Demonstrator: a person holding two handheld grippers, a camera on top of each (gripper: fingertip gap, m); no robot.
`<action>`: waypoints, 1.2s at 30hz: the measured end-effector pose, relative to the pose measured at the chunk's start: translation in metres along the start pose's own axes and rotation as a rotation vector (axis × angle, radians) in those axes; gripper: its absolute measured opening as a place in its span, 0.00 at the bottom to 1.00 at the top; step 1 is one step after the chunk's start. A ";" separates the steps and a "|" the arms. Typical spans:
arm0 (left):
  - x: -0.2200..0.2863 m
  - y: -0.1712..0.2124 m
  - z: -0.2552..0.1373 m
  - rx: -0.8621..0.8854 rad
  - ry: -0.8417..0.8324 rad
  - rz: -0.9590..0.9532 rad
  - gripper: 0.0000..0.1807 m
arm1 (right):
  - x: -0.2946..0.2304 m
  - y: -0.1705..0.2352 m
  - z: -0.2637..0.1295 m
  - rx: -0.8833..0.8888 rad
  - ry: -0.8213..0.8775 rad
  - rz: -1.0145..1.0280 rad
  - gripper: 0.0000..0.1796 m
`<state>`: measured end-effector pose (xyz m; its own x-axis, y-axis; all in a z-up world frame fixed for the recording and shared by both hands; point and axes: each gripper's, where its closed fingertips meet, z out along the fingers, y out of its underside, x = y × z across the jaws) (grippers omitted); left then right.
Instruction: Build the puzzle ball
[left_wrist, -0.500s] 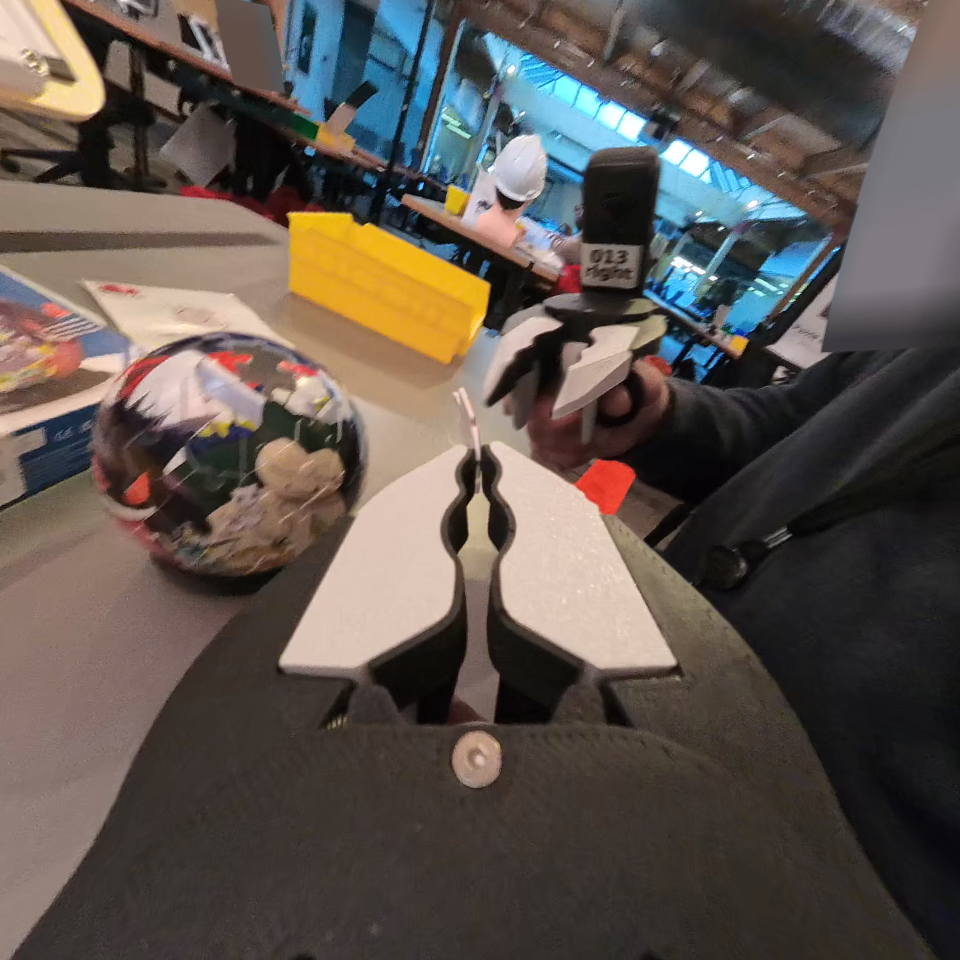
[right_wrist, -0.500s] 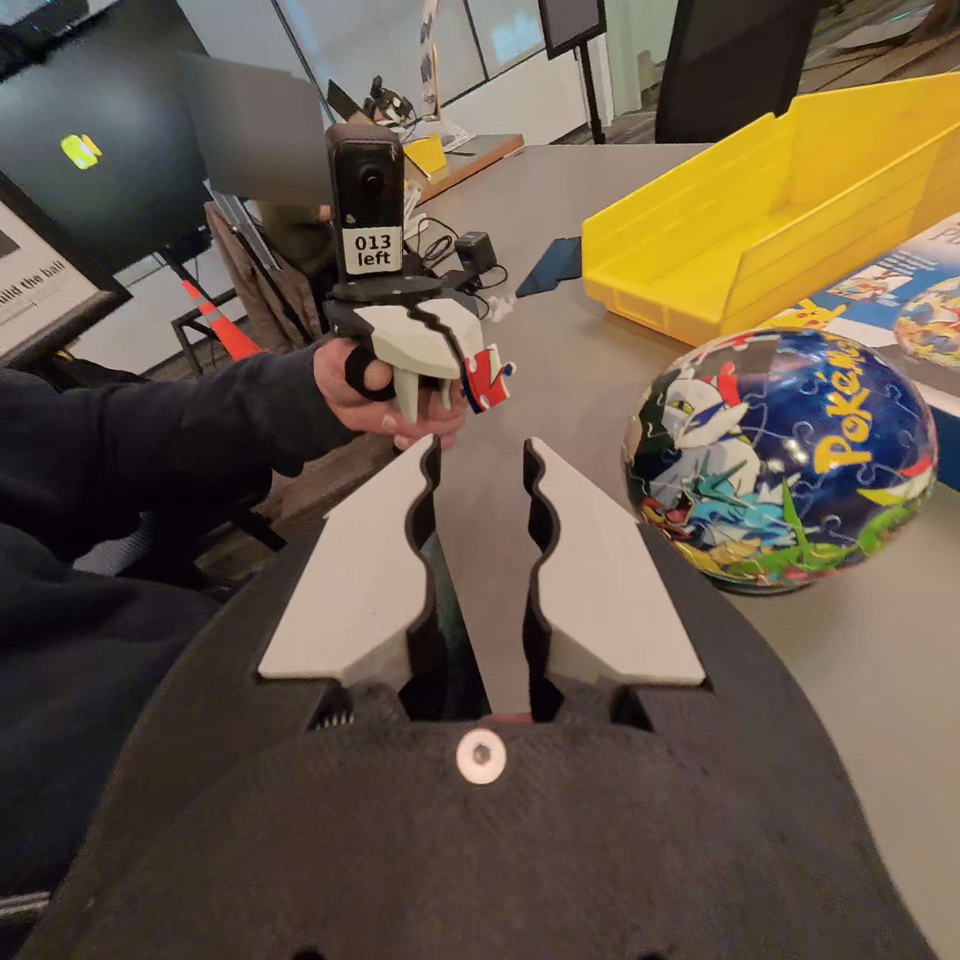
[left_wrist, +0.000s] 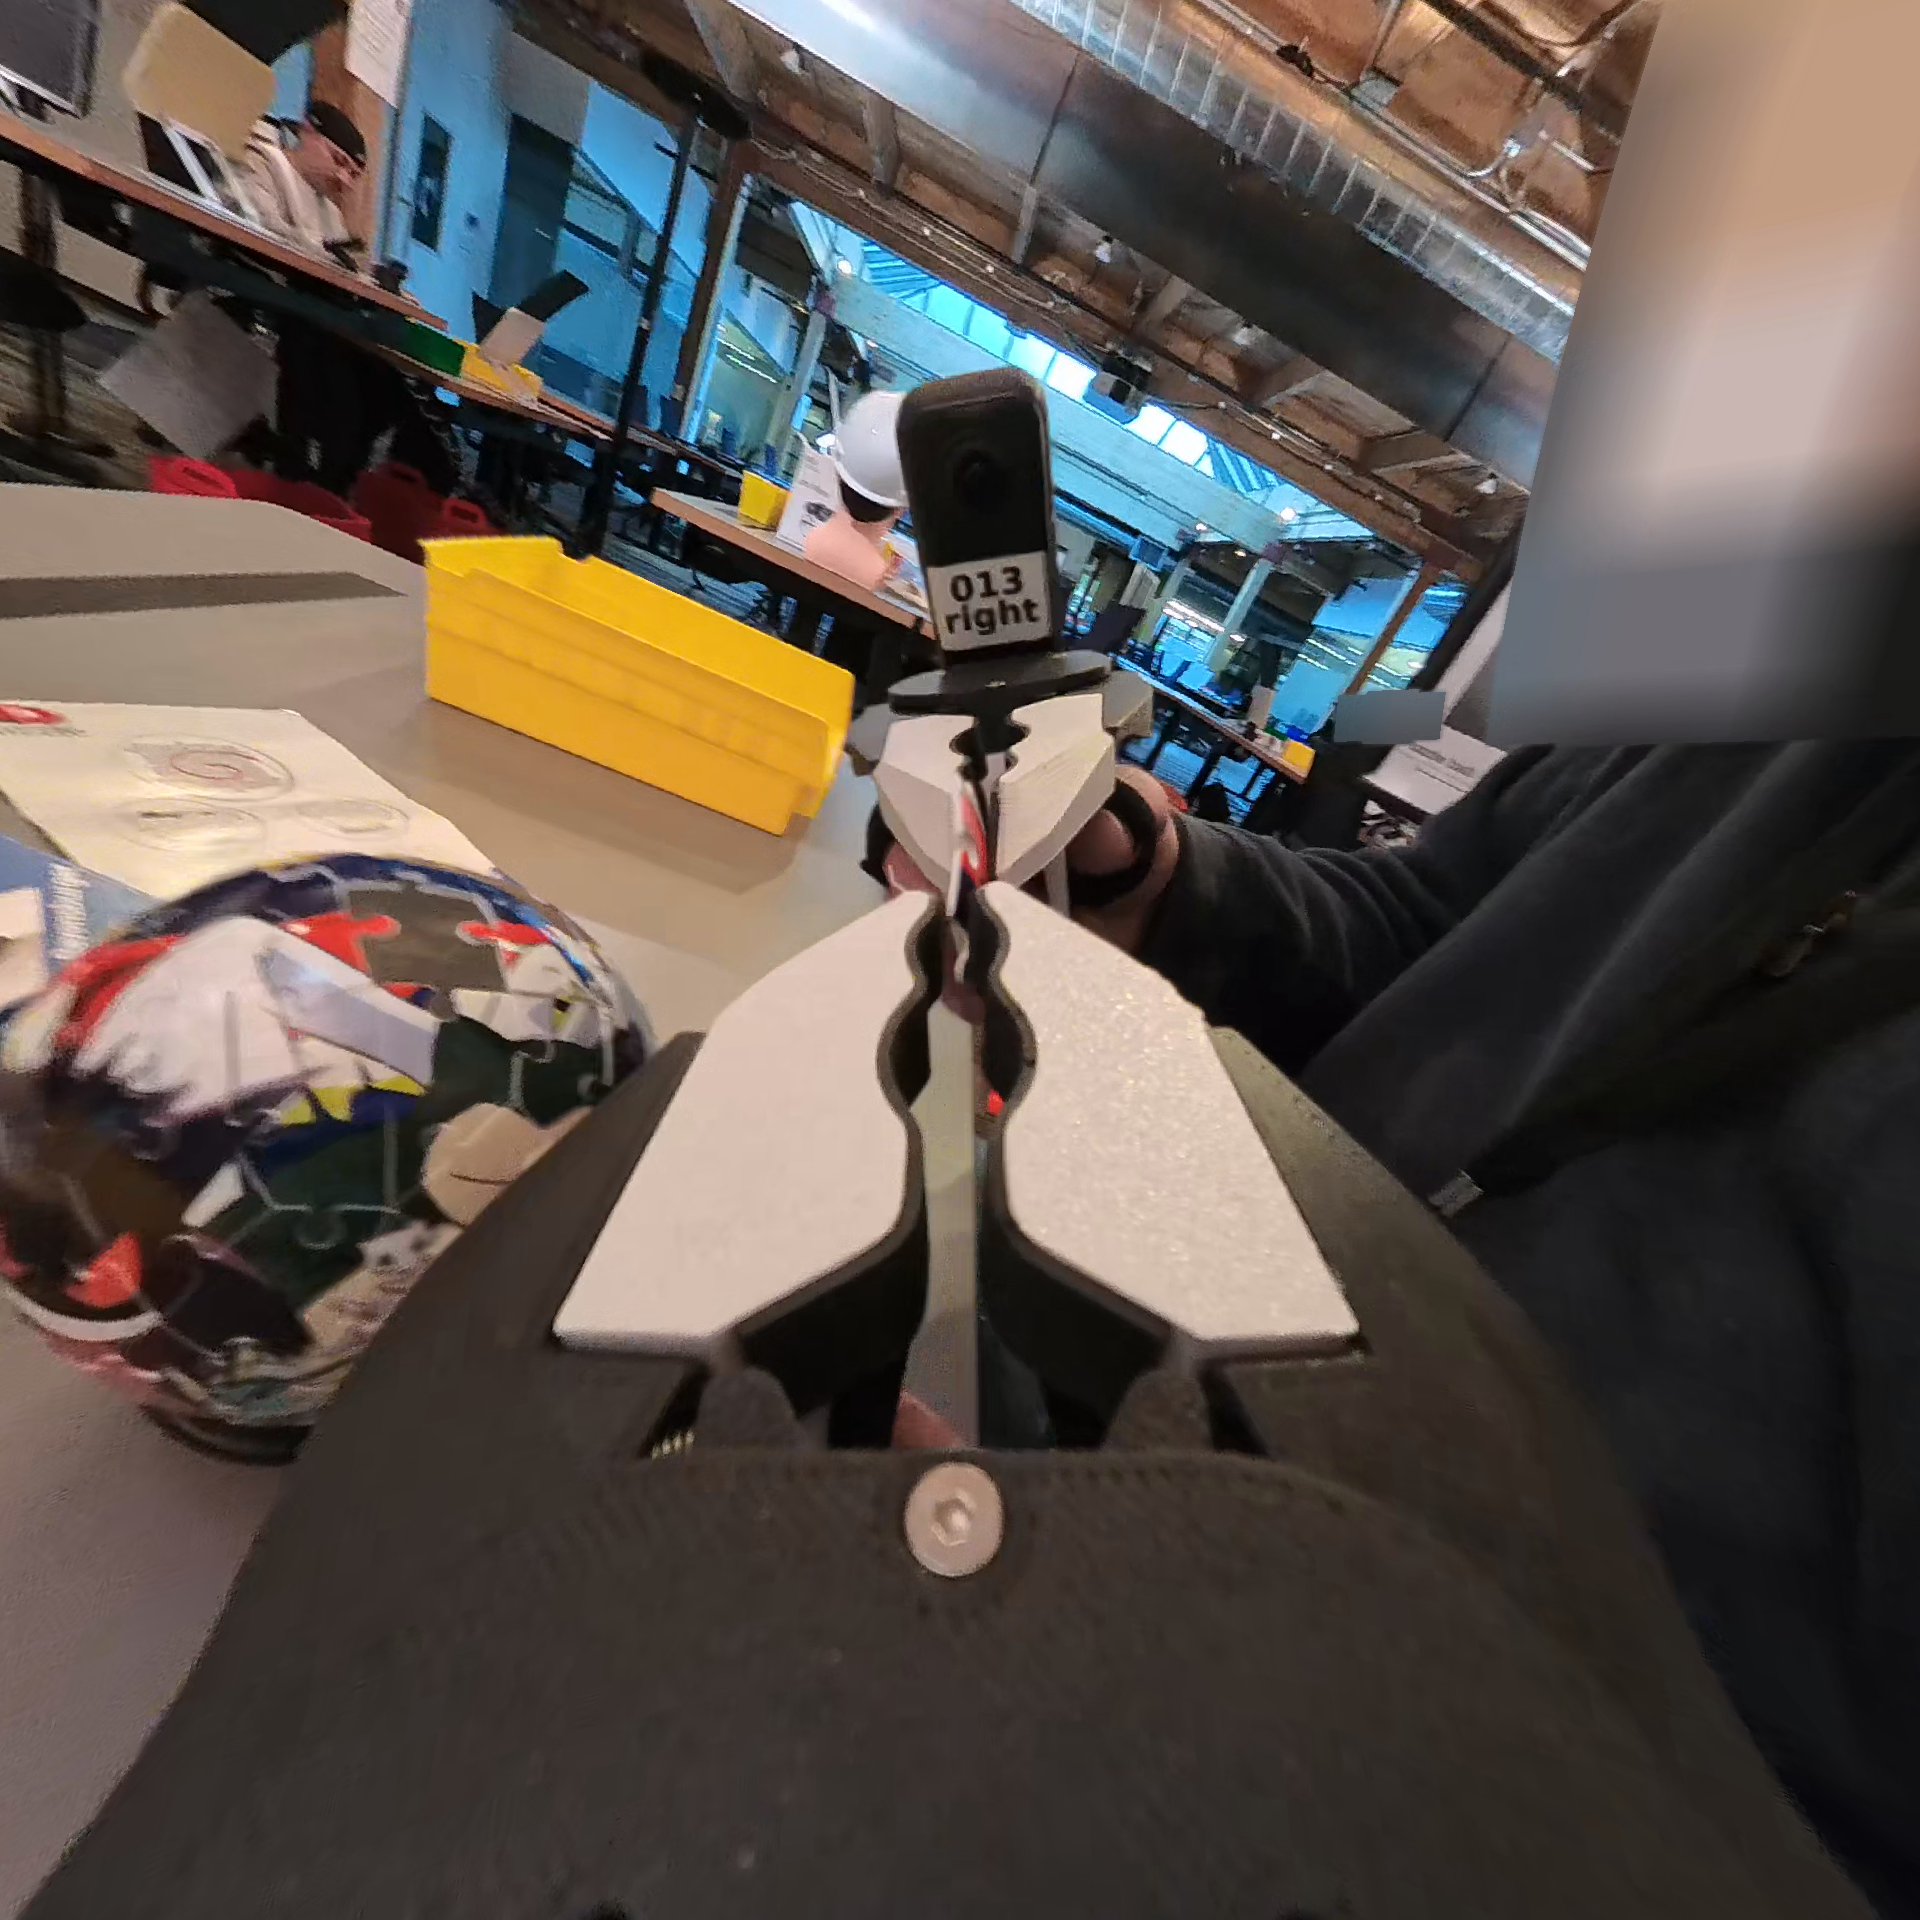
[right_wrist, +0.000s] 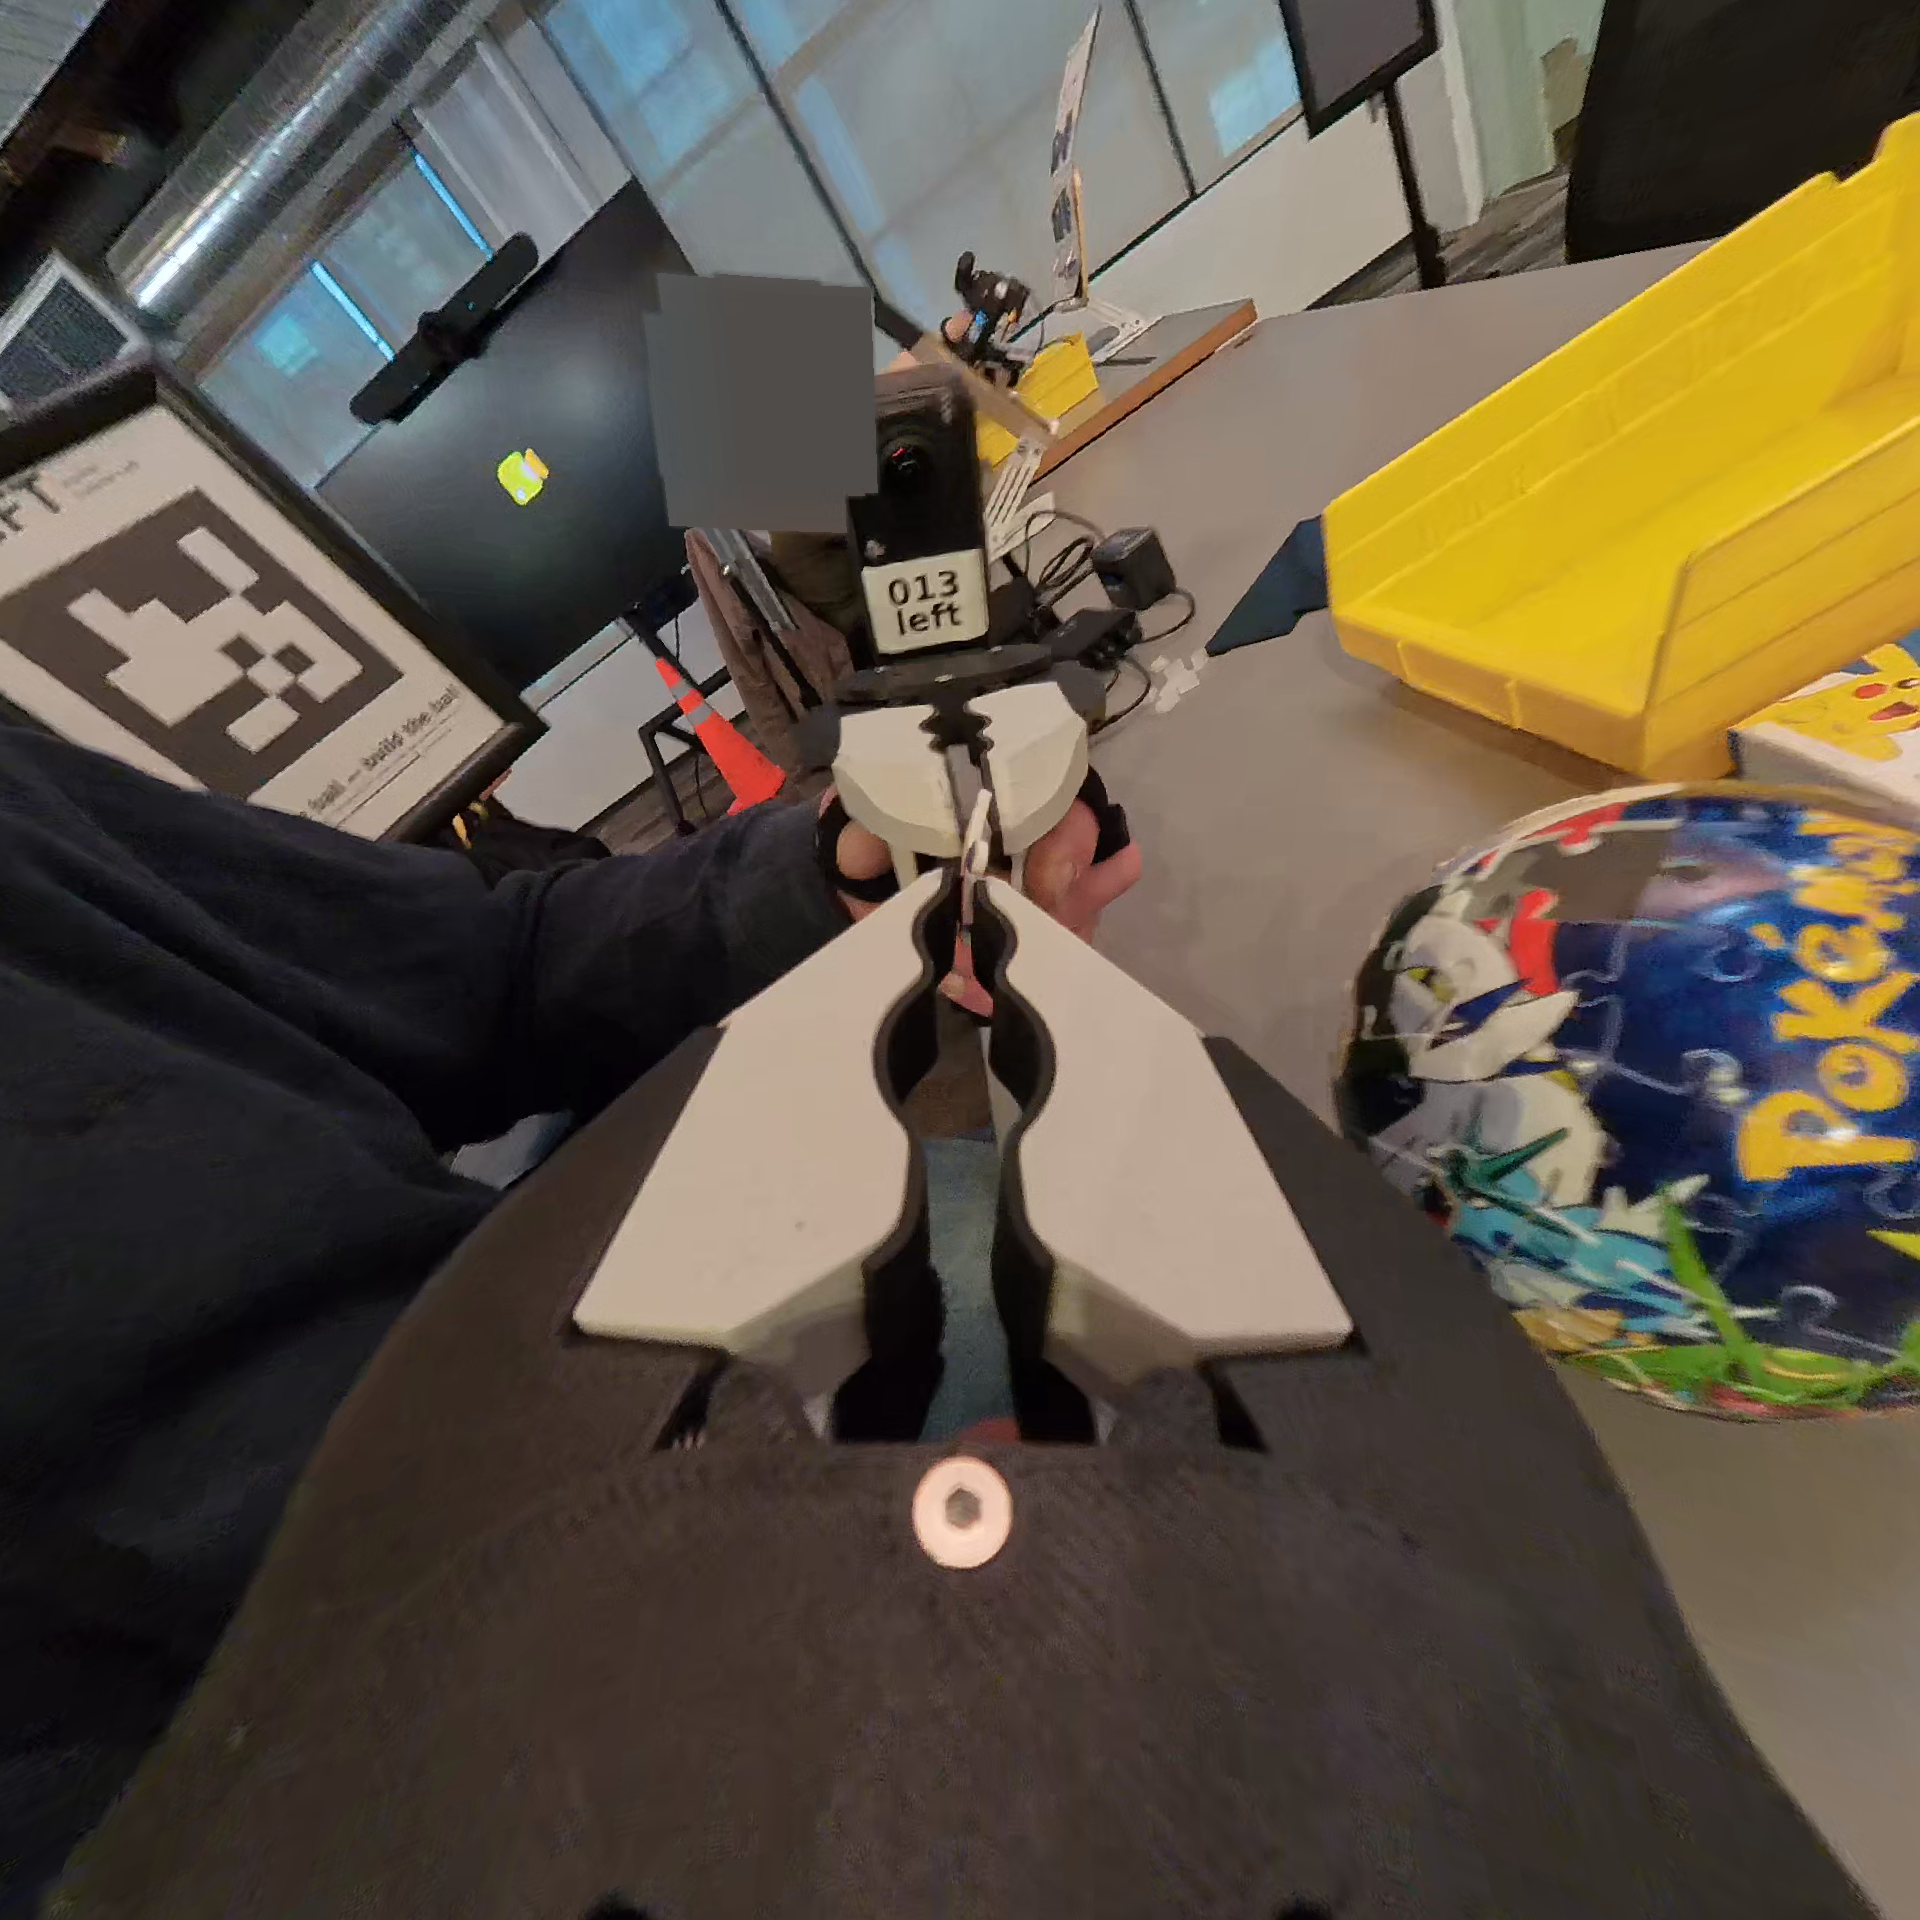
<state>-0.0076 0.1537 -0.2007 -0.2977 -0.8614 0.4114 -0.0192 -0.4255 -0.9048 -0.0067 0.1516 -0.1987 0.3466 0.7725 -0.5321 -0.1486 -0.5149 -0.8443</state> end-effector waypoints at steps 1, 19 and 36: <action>-0.005 -0.003 -0.001 0.004 -0.017 0.017 0.05 | 0.006 -0.006 -0.003 0.013 0.011 0.014 0.00; -0.104 0.005 -0.011 -0.232 -0.374 0.430 0.20 | 0.095 -0.012 -0.001 -0.164 0.240 0.172 0.00; -0.119 0.006 -0.011 -0.247 -0.346 0.414 0.20 | 0.102 -0.003 0.008 -0.222 0.258 0.224 0.00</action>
<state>0.0176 0.2572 -0.2562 0.0000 -1.0000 -0.0066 -0.2017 0.0065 -0.9794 0.0218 0.2349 -0.2505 0.5538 0.5277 -0.6440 -0.0533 -0.7495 -0.6599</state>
